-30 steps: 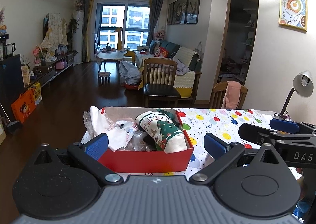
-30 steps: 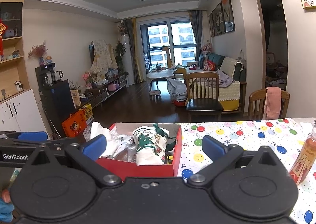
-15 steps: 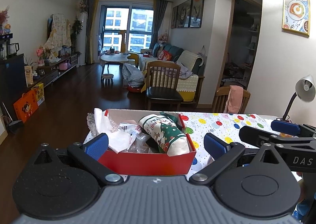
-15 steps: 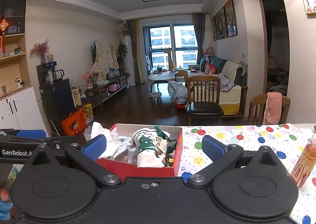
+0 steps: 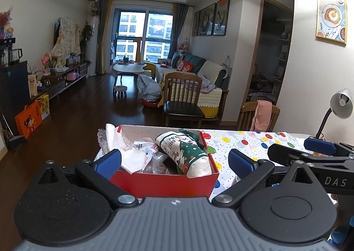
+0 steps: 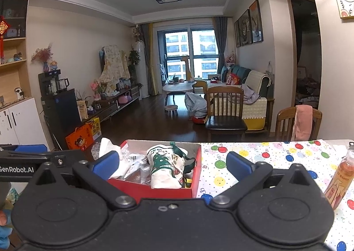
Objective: Organize soft objects
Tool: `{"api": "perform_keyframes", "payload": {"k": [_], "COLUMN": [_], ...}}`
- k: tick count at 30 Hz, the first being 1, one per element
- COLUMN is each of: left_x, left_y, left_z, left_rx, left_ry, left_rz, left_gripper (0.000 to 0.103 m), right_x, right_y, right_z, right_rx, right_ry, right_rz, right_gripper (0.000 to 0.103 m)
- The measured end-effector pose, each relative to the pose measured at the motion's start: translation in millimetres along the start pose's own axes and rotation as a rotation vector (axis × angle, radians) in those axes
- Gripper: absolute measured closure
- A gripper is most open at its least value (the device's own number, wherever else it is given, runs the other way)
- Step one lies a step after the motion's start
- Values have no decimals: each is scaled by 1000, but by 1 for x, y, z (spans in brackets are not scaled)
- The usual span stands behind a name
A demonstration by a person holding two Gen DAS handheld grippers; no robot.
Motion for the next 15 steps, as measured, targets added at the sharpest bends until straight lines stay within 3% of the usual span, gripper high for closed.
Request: {"api": "perform_keyframes", "payload": {"k": [15], "left_x": [0], "left_y": [-1], "left_z": [-1], "left_rx": [-4], "left_ry": [3], "left_rz": [-13], "left_gripper": [0], "right_x": [1], "right_y": [-2], "right_z": [0], "right_rx": [8], "right_ry": [2], "right_rz": [-19], "right_gripper": [0]}}
Point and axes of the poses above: each gripper's, at about its wrist camera, not at the fingertips, and x roughly the way its jaws point, y to its left, z to its top, the point moved 3 cm from there along x, roughly the way its jaws point, and after that the axes turned 3 degrees about x, right-handed, at the moved point
